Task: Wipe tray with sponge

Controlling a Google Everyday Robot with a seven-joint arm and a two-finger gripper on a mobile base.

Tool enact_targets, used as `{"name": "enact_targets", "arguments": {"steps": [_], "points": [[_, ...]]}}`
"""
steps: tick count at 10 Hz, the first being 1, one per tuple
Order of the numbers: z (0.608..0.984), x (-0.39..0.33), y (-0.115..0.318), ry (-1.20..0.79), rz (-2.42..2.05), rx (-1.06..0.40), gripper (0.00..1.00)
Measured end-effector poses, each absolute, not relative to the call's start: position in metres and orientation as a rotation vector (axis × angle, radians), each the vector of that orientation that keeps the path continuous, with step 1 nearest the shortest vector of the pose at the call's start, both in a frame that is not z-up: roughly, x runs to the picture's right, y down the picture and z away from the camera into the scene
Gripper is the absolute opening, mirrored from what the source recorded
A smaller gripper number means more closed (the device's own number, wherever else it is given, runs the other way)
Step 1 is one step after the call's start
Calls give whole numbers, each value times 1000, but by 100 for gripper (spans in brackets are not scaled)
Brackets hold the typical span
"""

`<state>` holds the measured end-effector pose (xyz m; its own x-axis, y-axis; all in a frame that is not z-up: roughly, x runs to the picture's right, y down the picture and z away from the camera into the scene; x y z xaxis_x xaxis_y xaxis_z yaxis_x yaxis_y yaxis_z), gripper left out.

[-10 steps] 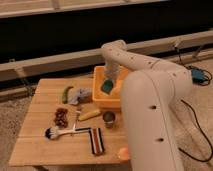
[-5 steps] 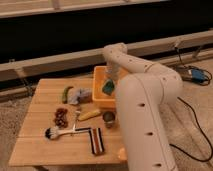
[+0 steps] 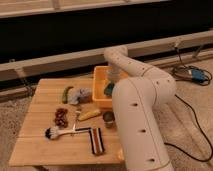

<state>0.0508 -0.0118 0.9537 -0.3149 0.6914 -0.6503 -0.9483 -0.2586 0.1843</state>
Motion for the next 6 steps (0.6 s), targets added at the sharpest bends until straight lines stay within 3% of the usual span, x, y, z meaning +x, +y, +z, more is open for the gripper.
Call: {"name": "enact_targets", "arguments": {"steps": [6], "points": [[967, 66, 8, 746, 1811, -551, 0]]}}
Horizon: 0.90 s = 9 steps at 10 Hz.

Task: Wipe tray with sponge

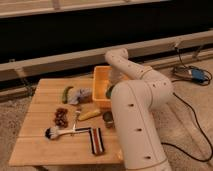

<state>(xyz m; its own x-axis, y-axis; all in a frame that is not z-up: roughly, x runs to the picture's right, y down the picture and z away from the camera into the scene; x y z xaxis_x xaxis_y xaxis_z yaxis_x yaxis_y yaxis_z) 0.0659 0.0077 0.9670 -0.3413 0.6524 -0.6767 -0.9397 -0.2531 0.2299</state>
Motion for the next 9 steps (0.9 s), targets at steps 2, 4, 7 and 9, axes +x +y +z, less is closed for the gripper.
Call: {"name": "enact_targets", "arguments": {"steps": [2, 4, 7, 9], "points": [[968, 74, 10, 761, 1829, -547, 0], [966, 88, 14, 781, 1856, -538, 0], [962, 109, 18, 804, 1896, -519, 0], [956, 131, 22, 824, 1939, -494, 0]]}}
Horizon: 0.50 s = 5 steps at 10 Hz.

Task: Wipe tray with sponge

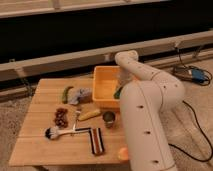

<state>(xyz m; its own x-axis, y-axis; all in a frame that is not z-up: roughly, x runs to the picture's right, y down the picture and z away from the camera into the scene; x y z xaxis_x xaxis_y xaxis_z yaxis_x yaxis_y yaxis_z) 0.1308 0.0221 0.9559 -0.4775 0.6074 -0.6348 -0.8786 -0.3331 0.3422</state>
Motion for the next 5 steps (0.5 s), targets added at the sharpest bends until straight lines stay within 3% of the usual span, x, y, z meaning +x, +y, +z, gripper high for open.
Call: {"name": "enact_targets", "arguments": {"steps": [5], "points": [[948, 178, 21, 834, 2043, -434, 0]]}}
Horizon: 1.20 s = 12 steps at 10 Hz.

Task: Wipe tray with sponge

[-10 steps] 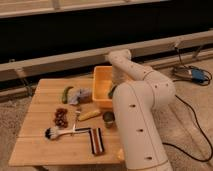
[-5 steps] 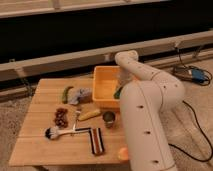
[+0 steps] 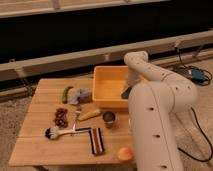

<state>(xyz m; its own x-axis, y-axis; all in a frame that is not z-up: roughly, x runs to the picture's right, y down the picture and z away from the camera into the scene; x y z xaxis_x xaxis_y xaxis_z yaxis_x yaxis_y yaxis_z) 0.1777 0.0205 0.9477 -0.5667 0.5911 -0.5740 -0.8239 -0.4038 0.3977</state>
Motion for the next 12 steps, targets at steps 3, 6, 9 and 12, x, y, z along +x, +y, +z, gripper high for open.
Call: {"name": "enact_targets", "arguments": {"steps": [3, 6, 9, 12], "points": [[947, 186, 13, 792, 2031, -444, 0], [959, 157, 14, 770, 1916, -525, 0], [969, 124, 17, 743, 1820, -587, 0], [966, 89, 13, 682, 1723, -629, 0]]}}
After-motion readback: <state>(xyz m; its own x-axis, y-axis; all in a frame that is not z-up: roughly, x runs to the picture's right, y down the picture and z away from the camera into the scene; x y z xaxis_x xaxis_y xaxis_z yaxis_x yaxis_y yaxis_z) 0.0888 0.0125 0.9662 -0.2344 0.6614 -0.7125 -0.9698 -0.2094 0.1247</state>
